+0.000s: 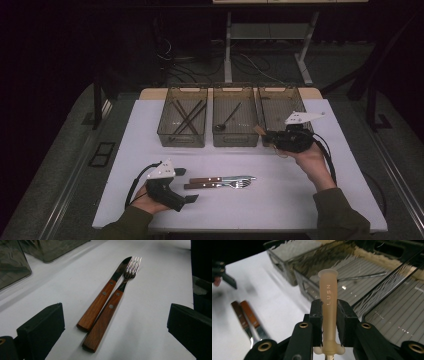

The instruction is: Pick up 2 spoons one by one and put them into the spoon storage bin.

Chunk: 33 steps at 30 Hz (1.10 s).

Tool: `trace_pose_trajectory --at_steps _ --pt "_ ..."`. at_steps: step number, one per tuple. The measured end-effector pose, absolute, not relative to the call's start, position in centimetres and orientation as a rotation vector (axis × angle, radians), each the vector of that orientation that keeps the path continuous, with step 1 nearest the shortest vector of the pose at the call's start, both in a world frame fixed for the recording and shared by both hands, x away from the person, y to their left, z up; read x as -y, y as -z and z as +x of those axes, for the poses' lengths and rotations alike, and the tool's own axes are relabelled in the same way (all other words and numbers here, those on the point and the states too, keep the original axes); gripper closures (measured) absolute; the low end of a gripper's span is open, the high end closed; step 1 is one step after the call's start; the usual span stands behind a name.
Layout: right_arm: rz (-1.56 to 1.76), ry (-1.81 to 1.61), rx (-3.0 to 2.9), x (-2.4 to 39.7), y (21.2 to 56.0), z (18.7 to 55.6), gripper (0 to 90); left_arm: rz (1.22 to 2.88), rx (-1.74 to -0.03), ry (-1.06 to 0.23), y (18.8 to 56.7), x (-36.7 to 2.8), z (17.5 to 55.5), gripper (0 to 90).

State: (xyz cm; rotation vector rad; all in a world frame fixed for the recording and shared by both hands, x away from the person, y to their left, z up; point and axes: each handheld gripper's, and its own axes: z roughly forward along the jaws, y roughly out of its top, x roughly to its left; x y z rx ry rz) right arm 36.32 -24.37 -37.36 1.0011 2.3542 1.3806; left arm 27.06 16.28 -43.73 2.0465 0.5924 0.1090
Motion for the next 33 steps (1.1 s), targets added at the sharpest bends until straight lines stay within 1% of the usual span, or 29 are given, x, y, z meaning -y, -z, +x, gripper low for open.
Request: trace_pose_trajectory --at_steps 13,22,33 --pt "1.067 -1.51 -2.242 22.8 36.9 39.7 75.8 2.044 -0.588 -0.107 43.7 -16.3 27.1 0.8" --pt "1.093 -1.484 -2.236 21.0 36.4 42.2 75.7 2.041 -0.586 -0.105 43.7 -16.3 27.0 0.8" --pt "1.14 -1.423 -2.255 18.9 37.1 44.9 75.5 2.037 -0.577 -0.11 43.6 -16.3 27.0 0.8"
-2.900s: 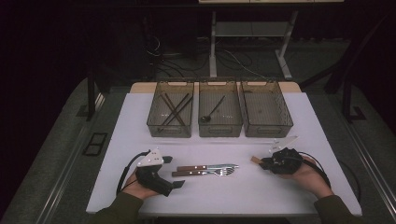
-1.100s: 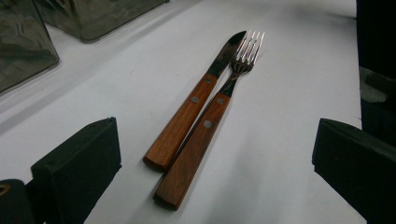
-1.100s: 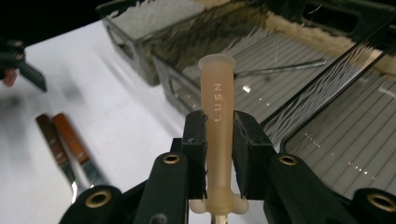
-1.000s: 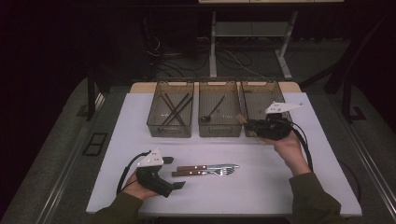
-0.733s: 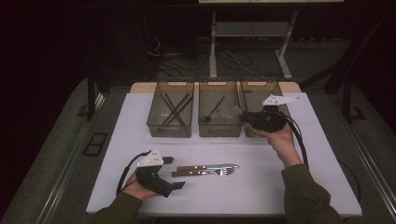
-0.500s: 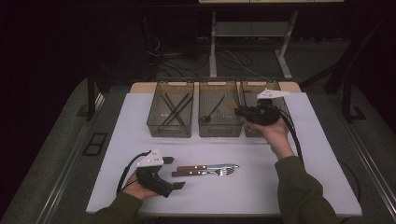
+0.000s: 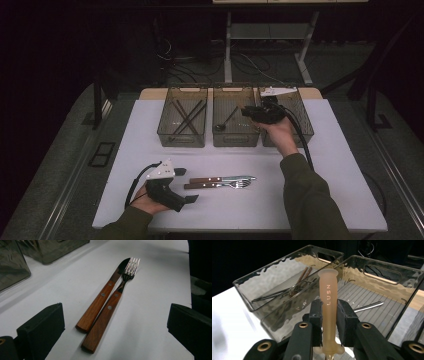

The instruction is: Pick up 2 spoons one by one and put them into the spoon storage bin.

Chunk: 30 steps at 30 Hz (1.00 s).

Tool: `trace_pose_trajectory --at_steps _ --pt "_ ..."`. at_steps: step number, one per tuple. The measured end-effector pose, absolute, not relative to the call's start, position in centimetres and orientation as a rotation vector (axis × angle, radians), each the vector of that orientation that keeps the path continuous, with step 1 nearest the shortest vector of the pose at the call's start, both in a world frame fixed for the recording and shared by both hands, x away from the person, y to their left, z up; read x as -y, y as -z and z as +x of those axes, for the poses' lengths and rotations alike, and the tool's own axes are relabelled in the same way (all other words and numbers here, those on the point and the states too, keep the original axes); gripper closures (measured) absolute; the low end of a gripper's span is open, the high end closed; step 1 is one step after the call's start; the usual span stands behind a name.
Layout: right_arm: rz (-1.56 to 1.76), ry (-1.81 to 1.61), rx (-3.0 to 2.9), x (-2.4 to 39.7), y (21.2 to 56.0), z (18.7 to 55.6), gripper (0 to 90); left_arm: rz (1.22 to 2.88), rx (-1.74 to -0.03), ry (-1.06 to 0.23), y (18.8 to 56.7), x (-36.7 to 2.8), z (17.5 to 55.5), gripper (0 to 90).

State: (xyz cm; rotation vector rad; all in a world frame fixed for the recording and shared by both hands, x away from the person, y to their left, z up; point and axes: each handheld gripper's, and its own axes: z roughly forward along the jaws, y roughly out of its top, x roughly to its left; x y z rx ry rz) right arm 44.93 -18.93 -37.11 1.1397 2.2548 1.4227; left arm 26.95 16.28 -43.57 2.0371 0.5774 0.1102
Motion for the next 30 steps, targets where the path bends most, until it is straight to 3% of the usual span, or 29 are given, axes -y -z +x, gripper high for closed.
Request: trace_pose_trajectory --at_steps 13,17,30 --pt "1.212 -1.355 -2.297 17.2 38.3 46.3 74.2 2.035 -0.572 -0.111 43.5 -16.3 26.9 0.8" --pt "1.205 -1.355 -2.259 16.9 38.4 46.4 53.3 2.037 -0.564 -0.116 43.5 -16.3 27.0 0.8" --pt "1.202 -1.357 -2.238 17.8 37.7 45.8 43.5 2.036 -0.569 -0.112 43.6 -16.3 26.9 0.8"
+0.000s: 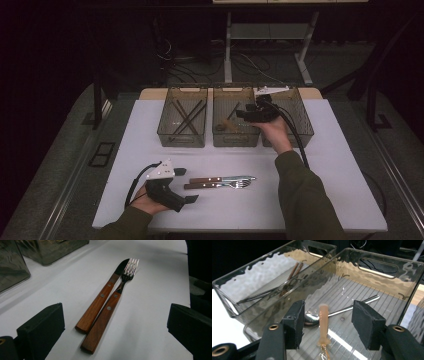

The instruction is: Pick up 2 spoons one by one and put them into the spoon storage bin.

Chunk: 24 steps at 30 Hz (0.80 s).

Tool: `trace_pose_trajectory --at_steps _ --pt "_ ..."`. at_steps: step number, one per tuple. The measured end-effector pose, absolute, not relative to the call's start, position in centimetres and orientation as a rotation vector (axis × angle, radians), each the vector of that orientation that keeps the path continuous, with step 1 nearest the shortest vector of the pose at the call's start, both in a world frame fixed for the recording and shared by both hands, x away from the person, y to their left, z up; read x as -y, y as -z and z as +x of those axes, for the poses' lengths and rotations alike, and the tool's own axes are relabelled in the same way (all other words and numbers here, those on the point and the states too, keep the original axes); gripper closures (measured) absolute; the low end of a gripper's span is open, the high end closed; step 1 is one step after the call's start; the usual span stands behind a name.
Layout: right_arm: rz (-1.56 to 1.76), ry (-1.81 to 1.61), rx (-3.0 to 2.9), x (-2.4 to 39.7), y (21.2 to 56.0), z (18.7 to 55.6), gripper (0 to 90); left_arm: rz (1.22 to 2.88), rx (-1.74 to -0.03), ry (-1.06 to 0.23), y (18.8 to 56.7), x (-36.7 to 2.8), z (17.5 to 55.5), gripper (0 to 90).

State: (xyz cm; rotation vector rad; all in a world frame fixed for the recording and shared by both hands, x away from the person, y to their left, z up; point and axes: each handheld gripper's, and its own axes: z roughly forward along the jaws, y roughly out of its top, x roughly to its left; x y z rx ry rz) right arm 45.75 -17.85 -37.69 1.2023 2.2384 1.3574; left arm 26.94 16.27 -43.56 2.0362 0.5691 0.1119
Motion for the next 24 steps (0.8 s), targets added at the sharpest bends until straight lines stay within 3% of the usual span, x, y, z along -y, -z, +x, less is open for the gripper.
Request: trace_pose_trajectory --at_steps 9,24 --pt "1.112 -1.408 -2.254 18.7 36.6 43.7 39.3 2.04 -0.577 -0.104 43.6 -16.2 26.9 0.8" --pt "1.062 -1.372 -2.314 20.9 36.5 39.3 23.8 2.05 -0.578 -0.106 43.6 -16.2 26.9 0.8"
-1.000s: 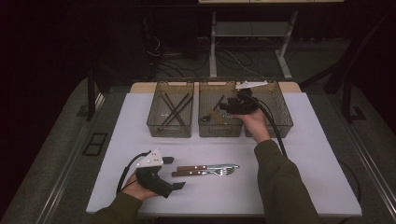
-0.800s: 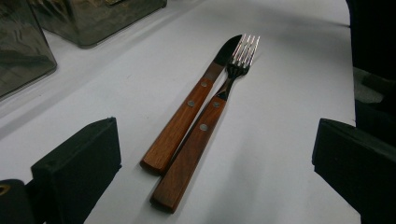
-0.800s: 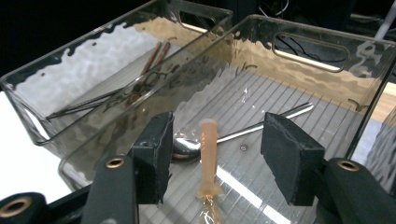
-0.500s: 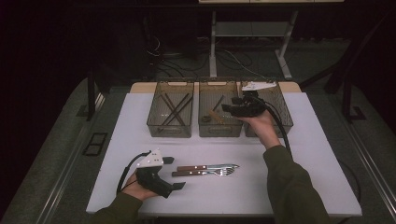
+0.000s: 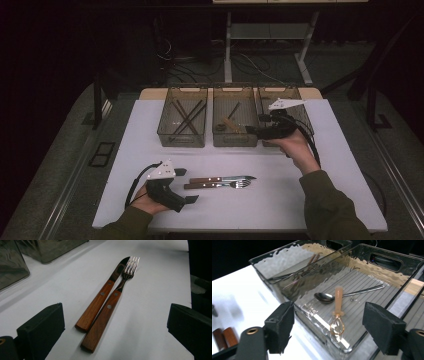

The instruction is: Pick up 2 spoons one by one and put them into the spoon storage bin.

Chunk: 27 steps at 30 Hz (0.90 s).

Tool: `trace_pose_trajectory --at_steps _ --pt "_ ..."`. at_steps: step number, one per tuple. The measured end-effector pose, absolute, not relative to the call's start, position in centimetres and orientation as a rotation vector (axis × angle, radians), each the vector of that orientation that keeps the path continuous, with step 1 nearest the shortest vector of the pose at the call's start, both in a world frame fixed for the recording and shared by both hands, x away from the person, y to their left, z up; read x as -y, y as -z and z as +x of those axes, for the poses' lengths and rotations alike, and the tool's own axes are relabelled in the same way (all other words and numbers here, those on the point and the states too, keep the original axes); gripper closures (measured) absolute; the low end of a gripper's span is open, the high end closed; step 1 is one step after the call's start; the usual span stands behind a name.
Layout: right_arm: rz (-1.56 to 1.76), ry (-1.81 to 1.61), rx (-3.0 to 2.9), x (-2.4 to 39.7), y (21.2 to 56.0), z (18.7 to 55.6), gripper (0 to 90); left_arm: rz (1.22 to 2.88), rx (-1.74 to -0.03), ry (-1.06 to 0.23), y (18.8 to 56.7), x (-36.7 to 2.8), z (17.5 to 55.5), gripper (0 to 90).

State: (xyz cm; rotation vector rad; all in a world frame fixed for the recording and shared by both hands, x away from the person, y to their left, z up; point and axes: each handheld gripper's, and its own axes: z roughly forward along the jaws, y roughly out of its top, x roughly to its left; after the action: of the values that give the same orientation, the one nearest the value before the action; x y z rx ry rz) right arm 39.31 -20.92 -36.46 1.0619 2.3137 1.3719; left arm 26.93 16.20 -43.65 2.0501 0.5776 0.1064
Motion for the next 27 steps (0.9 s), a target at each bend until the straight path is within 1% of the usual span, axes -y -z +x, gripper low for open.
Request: trace_pose_trajectory --at_steps 2,9,11,20,23,27 --pt "1.059 -1.358 -2.321 21.3 36.5 38.7 21.0 2.05 -0.579 -0.107 43.7 -16.2 26.9 0.8" --pt "1.028 -1.378 -2.328 22.7 37.3 36.3 20.0 2.054 -0.583 -0.114 43.6 -16.2 26.9 0.9" --pt "1.022 -1.376 -2.329 23.1 37.6 35.5 19.8 2.054 -0.584 -0.116 43.6 -16.2 26.9 2.2" --pt "1.033 -1.33 -2.317 25.4 40.2 32.2 18.2 2.065 -0.591 -0.13 43.4 -16.4 26.9 4.2" --pt "1.029 -1.32 -2.321 26.1 40.9 31.1 18.1 2.064 -0.594 -0.127 43.4 -16.4 26.9 6.0" --pt "1.038 -1.31 -2.317 26.8 41.9 29.5 16.8 2.058 -0.595 -0.13 43.1 -16.6 26.9 11.6"
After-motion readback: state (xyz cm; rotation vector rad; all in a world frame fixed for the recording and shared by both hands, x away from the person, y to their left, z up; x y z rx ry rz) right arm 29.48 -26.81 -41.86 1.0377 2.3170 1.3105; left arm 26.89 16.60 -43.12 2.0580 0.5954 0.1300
